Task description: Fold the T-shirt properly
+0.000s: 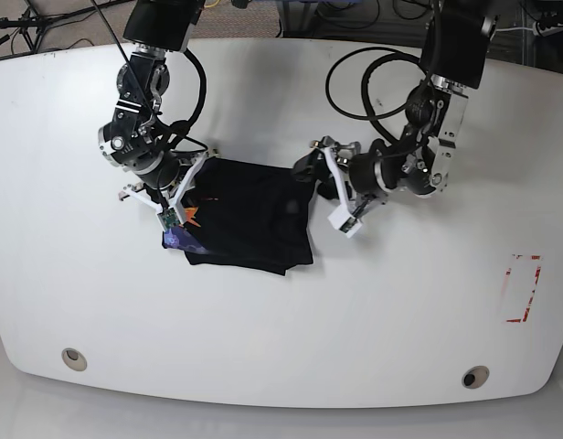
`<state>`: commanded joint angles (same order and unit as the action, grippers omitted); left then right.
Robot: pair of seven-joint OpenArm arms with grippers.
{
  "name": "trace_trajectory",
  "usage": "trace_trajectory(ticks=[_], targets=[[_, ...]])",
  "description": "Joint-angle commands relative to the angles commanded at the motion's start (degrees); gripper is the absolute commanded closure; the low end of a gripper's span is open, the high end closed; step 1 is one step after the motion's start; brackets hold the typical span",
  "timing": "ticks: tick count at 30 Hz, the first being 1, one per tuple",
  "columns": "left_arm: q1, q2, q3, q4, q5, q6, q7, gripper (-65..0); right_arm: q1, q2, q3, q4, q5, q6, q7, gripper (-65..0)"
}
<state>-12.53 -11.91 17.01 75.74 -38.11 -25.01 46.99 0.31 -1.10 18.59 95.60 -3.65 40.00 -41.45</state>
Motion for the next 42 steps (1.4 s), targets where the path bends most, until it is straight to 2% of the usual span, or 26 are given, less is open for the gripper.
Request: trace_trajectory(ticks=[3,6,11,16,20,23,29,32,37,42], targets=[[-2.55,-3.08,-0.26,-3.08,-0.44,0.00,-2.02,-35.8,-0.44,0.00,-0.09,0.00,0.00,0.00,0.00,-5.1],[-4.04,-5.63,-2.11,-2.99,-2.29,0.00,-2.11,-35.8,-0.44,0.00,-0.09,0.00,0.00,0.00,0.00,-5.1],[-4.66,-9.05,-6.68,0.35,-9.23,0.00,-0.53,-35.8,-0.53,-0.09,-0.09,0.00,0.00,0.00,0.00,-5.1],[-4.75,-10.11,-8.35,5.27,-16.18,0.00,2.99,-35.8,-0.53,-0.09,-0.09,0.09,0.00,0.00,0.00,-5.1],[-4.31,-9.76,-8.35,8.79,-18.73,0.00,4.22,-35.8,-0.53,-0.18,-0.09,0.18,0.00,0.00,0.00,-5.1],[-3.08,-7.38,-6.68,11.34,-20.40,0.00,4.40,-35.8,-0.44,-0.18,-0.18,0.44,0.00,0.00,0.00,-5.1],[-0.79,-4.13,-2.81,13.98,-20.40,0.09,4.40,-35.8,-0.70,-1.14,-0.18,5.45,0.09,0.00,-0.62,-5.2],[0.44,-3.08,-0.44,13.98,-20.31,0.09,4.40,-35.8,-0.62,-2.37,-0.18,9.58,0.00,0.00,-3.60,-5.4],[2.37,0.00,4.40,14.86,-15.12,0.09,4.40,-35.8,0.18,-2.46,-0.26,15.30,0.09,0.00,-6.95,-5.4],[4.31,3.43,7.21,15.38,-7.74,0.09,4.22,-35.8,3.87,-2.20,-0.26,12.04,-0.09,0.00,-7.12,-5.5]])
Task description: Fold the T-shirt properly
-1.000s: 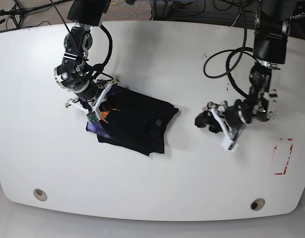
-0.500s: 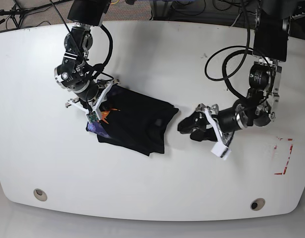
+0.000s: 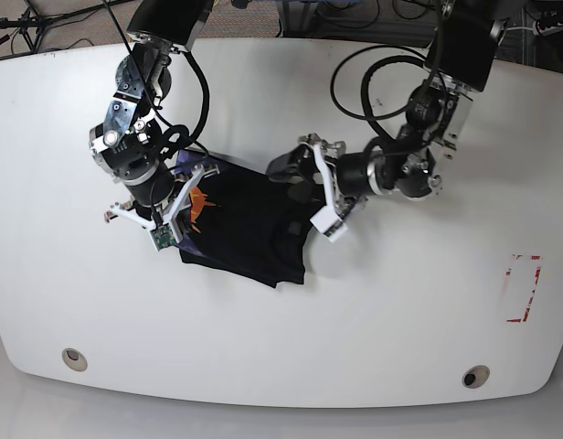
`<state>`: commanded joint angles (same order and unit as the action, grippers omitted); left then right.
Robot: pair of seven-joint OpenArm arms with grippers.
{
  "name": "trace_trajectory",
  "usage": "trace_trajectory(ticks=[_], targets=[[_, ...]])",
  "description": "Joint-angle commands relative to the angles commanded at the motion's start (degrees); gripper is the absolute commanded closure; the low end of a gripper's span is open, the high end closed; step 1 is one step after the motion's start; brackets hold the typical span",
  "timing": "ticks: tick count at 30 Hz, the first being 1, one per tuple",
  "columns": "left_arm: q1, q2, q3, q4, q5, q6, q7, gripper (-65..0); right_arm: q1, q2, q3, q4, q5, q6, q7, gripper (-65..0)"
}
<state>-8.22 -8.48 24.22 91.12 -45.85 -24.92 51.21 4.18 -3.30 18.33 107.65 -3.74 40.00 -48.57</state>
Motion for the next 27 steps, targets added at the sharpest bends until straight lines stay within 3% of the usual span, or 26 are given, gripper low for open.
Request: trace_trajectory(ticks=[5,13,18,27], targets=[[0.79,3.52,1.41,-0.26,5.45,0.09,-0.09,-35.8,4.04,1.76,0.00,-7.91,0.09,0.00,1.58,-5.5],[0.88,8.97,1.49,-3.52,13.98,0.09,-0.09,-35.8,8.35,5.89,0.09,-24.18,-0.35,0.00,11.78,-5.4],[-0.26,8.79,1.41,-7.56,16.88,0.09,-1.93,-35.8,8.44,7.82,0.18,-29.89,0.09,0.00,15.30,-5.2],[-4.04,5.54,1.41,-17.67,17.32,0.09,-8.09,-35.8,2.81,7.56,0.26,-26.99,0.18,0.00,15.91,-5.1]])
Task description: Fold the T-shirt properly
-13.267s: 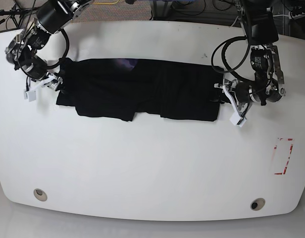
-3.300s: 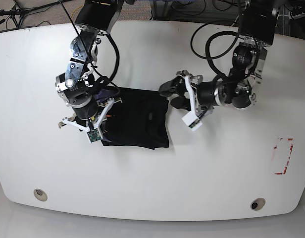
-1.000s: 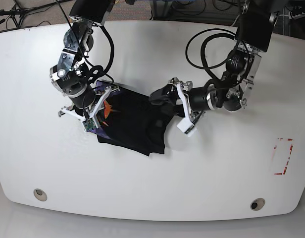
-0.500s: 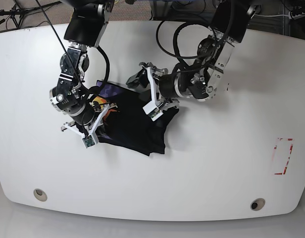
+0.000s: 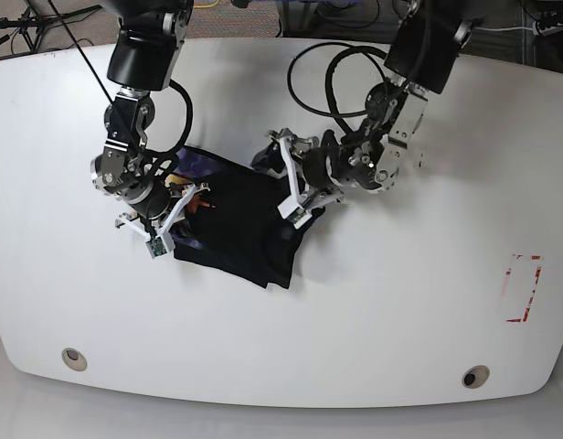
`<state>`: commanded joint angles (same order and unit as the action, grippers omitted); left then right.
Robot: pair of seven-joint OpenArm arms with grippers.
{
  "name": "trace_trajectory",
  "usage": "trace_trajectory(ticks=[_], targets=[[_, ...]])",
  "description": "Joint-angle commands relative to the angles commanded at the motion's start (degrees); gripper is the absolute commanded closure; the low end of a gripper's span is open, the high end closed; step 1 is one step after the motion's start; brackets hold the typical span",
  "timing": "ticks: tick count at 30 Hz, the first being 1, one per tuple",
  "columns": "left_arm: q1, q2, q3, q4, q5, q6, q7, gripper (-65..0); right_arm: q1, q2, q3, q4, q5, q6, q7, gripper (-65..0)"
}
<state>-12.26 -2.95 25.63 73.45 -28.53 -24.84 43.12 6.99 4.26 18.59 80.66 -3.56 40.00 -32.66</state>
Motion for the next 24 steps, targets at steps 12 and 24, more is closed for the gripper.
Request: trace_trajectory(ticks=[12,24], targets=[[-5.98,-1.67,0.00,-4.48,0.09,0.00,-0.18,-35.8,-10.55,-7.82,-0.09,10.73,-0.62,-0.13,-1.76,-5.1],[-12.66,-6.24,0.00,-5.01,0.09,0.00,-0.18,-35.8,-16.26,-11.78,-0.18,18.64,0.00,-0.22,-5.45,-5.1]])
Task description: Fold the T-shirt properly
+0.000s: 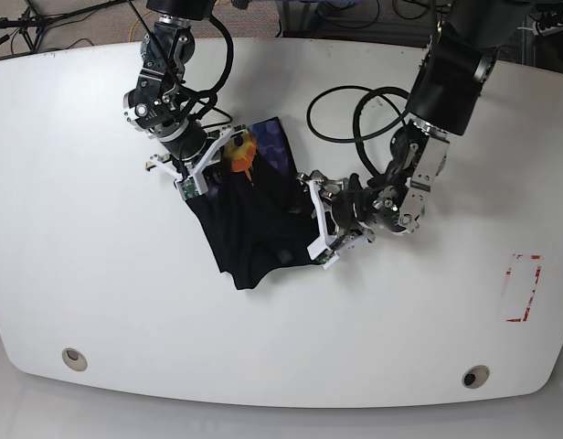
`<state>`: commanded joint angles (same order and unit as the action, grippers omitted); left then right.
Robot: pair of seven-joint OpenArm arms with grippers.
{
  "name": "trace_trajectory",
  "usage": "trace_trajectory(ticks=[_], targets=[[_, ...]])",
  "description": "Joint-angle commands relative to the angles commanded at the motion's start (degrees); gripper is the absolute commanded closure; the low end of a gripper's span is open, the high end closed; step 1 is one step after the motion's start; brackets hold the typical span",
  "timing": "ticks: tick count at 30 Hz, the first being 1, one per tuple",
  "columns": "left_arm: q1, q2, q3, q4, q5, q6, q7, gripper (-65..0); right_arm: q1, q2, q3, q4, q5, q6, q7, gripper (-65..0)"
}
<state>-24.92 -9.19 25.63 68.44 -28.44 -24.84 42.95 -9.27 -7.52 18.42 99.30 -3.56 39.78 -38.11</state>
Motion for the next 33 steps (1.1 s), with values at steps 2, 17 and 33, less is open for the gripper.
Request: trace_trajectory(ticks=[2,17,33], targets=[[-0.62,-0.44,0.00,0.00,-0.09,-0.09,0.00,-35.8,-0.35,-0.62,-0.26,0.70,0.00,0.00,-0.79,-5.1],[-1.14,-2.29,-6.51,9.32,-4.75,-0.09,5.98,-35.8,-0.53,-1.32,-5.54,12.57,-0.26,-0.09,-6.95,-5.1],[13.19,1.32,-11.52,19.52,-11.34,0.09,10.90,-35.8,0.09,0.53,-1.76,3.34,-0.26,0.00,-4.04,-5.1]])
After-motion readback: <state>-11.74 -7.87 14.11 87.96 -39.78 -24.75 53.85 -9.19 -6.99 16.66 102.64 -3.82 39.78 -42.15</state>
